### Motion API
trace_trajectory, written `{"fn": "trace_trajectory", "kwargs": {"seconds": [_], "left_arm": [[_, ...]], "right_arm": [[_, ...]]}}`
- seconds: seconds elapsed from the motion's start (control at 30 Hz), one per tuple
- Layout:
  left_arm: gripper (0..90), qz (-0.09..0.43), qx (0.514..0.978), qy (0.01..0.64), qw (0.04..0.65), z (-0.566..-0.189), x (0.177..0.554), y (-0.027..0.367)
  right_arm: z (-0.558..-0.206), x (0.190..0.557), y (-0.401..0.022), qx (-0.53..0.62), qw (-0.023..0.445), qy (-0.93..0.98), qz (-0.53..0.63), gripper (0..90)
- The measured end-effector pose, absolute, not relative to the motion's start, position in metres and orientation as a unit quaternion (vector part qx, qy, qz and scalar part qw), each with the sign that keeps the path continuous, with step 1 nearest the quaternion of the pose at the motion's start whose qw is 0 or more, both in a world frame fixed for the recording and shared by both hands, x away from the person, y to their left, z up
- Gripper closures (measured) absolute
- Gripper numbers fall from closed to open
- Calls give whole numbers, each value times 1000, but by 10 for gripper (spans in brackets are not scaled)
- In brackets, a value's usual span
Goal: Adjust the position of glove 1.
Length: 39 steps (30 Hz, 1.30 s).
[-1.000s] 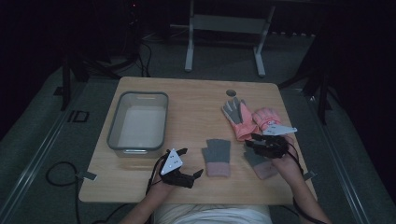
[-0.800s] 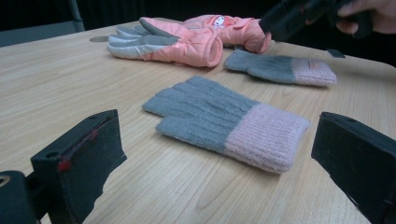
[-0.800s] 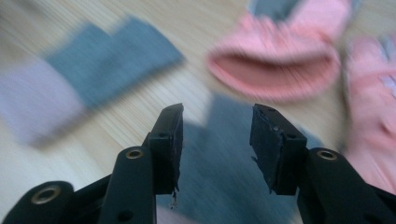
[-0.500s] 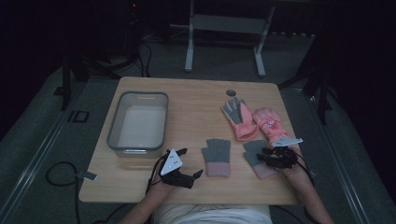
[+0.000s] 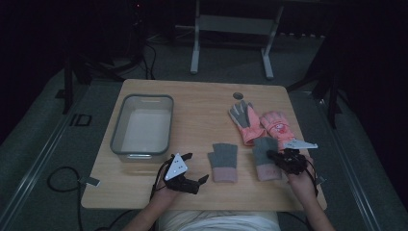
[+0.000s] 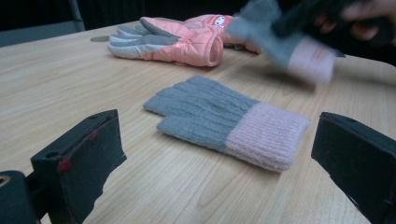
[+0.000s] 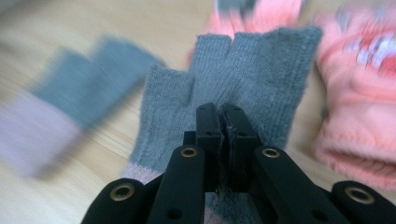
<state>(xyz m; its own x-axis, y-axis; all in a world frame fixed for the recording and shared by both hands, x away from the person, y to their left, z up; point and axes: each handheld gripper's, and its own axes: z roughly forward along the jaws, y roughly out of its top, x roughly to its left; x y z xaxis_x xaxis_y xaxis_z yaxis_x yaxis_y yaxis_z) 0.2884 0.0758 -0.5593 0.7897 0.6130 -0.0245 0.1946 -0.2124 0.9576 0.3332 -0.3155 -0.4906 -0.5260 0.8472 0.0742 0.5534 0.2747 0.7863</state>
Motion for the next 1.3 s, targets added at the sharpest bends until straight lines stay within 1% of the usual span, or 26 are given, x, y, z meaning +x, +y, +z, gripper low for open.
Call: {"fn": "trace_trajectory", "kwargs": {"seconds": [0.03,0.1,0.13,0.17,0.2,0.27,0.3,0.37,0.4,0.47,0.5,0.57,0.63,0.67,0.73,0.77,0.8,0.83,0.87,0.9,0.93,0.97,1.0,1.03,1.23,1.3], "left_arm": [[16,190,759,262,564,-559,288,75],[16,187,760,258,566,-559,287,74],[16,187,760,261,565,-559,287,74],[16,185,760,259,566,-559,288,75],[16,177,756,269,570,-559,289,76],[16,182,759,262,568,-559,288,76],[16,179,755,270,569,-559,288,76],[16,182,762,259,565,-559,288,75],[16,179,756,269,569,-559,288,75],[16,180,760,261,568,-559,287,75],[16,181,758,260,571,-559,287,75],[16,183,759,260,569,-559,287,75],[16,185,760,259,567,-559,287,75],[16,183,758,262,570,-559,287,76],[16,182,758,262,569,-559,287,76],[16,178,757,264,571,-559,288,77],[16,182,754,273,569,-559,287,76],[16,182,761,259,566,-559,287,75],[16,182,761,259,566,-559,287,75],[16,179,760,263,567,-559,287,75],[16,175,759,265,568,-559,288,75],[16,174,758,266,570,-559,288,76],[16,175,756,267,571,-559,288,76],[16,175,756,267,572,-559,288,76],[16,190,763,252,564,-559,285,73],[16,190,763,252,564,-559,285,73]], "right_arm": [[-481,328,-313,452,200,771,401,865],[-469,323,-311,462,194,761,413,865],[-464,320,-310,467,206,756,411,865],[-462,318,-308,464,214,760,401,865],[-460,317,-308,477,198,749,416,865],[-461,314,-305,481,212,751,400,865],[-463,314,-307,494,190,741,413,864],[-468,313,-305,501,200,742,398,864],[-472,313,-305,509,177,739,403,864],[-481,312,-302,513,201,742,382,864],[-486,314,-302,513,184,747,381,863],[-498,315,-302,523,200,744,365,862],[-509,320,-306,539,163,739,370,862],[-513,320,-305,536,188,742,354,861],[-521,326,-311,553,149,736,361,860],[-525,326,-310,549,177,740,345,859],[-528,328,-310,548,173,745,339,857],[-531,330,-312,556,139,742,349,854],[-531,330,-312,556,139,742,349,854],[-537,331,-309,551,166,750,324,848],[-540,333,-310,555,139,749,334,841],[-542,333,-310,555,137,749,335,835],[-542,332,-308,550,157,752,327,830],[-542,332,-307,548,160,754,325,821],[-544,337,-310,553,157,747,334,745],[-544,337,-311,552,155,747,335,745]]}}
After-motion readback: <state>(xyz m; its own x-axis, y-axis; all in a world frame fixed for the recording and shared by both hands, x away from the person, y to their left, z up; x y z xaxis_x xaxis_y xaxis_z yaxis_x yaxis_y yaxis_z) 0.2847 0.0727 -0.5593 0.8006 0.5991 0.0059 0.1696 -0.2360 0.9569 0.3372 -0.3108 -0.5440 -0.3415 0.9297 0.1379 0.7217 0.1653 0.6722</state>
